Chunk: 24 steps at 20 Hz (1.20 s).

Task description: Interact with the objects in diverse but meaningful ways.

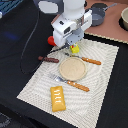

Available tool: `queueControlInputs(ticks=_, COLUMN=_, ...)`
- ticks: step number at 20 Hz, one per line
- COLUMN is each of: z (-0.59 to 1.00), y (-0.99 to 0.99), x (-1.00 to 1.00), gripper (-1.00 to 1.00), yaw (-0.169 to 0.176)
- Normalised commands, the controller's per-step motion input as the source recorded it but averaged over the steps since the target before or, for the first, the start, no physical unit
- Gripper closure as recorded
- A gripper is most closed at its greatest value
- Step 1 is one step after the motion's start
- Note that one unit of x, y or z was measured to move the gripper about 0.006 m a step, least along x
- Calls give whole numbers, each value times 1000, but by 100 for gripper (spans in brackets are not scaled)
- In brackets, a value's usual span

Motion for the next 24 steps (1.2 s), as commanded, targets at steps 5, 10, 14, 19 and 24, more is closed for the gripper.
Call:
queueControlInputs(ticks=5, z=-143, y=177, x=240, gripper=100, yaw=0)
queueControlInputs(ticks=10, z=-118, y=165, x=226, gripper=100, yaw=0)
queueControlInputs(ticks=14, z=39, y=197, x=244, gripper=100, yaw=0)
queueControlInputs(ticks=19, z=737, y=350, x=432, gripper=100, yaw=-50)
queueControlInputs(ticks=24, z=1000, y=295, x=815, gripper=100, yaw=-59)
